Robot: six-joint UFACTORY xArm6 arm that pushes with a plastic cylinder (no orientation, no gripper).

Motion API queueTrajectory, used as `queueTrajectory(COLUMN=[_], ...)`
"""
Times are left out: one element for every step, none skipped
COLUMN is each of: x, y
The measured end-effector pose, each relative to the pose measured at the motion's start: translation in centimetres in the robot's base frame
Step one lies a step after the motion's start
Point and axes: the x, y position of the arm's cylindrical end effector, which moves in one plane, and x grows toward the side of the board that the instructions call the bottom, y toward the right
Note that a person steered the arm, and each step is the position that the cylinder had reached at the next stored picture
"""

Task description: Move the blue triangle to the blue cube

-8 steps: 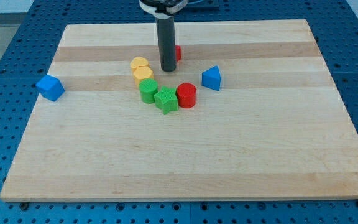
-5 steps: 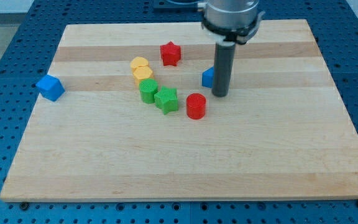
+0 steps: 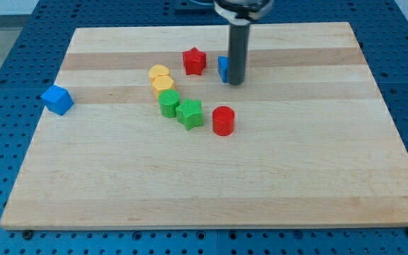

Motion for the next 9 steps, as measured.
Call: queueTrajectory(x=[-4.1,-6.4,-4.5,-6.4,-9.0,-8.5,-7.9,-7.6,-9.7], y=[-3.7,-4.8,-2.6,2.2,1.0,-7.4,-15.5,-14.1,-14.3])
